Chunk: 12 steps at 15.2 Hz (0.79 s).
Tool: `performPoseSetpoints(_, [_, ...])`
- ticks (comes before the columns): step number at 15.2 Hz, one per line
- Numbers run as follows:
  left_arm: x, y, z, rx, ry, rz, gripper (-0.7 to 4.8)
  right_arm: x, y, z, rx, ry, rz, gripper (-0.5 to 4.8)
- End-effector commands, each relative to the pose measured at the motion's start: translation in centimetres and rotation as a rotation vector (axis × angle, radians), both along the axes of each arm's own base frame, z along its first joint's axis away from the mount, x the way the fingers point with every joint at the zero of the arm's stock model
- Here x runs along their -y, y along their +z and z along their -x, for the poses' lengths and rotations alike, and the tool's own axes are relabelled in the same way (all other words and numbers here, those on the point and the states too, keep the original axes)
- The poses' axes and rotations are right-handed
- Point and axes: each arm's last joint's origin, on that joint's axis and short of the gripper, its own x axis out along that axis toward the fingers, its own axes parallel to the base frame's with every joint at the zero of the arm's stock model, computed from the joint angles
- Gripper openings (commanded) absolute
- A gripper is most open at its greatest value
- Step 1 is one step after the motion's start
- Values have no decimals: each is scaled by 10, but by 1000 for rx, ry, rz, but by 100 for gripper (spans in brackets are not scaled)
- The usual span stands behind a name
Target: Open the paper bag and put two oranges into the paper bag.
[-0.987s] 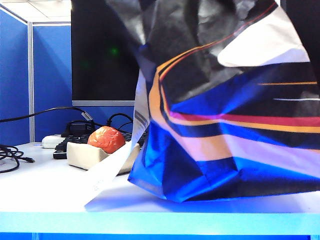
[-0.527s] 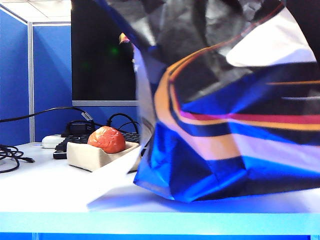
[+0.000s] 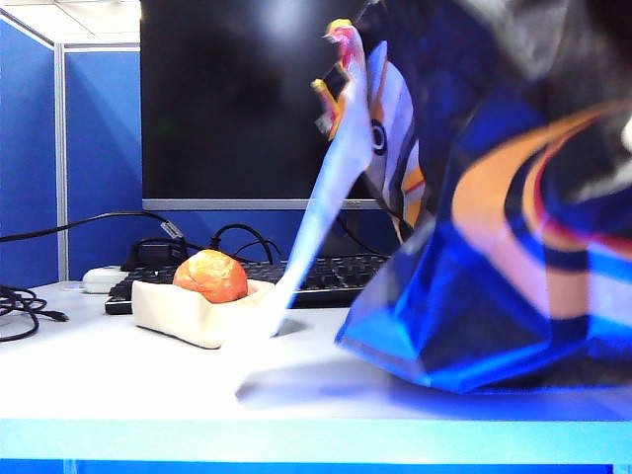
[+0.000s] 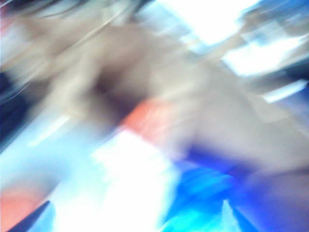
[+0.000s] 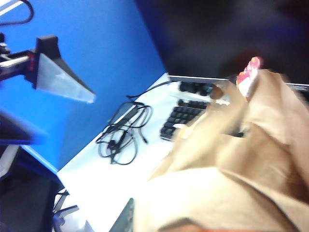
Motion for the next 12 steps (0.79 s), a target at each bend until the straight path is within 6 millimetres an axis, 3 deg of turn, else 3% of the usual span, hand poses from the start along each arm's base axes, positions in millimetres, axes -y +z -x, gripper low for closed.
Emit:
performPoseSetpoints(1, [-2,-23,-8,-7,88,-271,479,1,4,1,29,1,-1,-1])
performPoseSetpoints(7, [1,-93,-70,-177,223,-504,479,0,4,2,29,44,-13,-1])
performPoseSetpoints(12, [12,-134,-95,-273,223,-563,479,0,5,2,37,44,-14,-1])
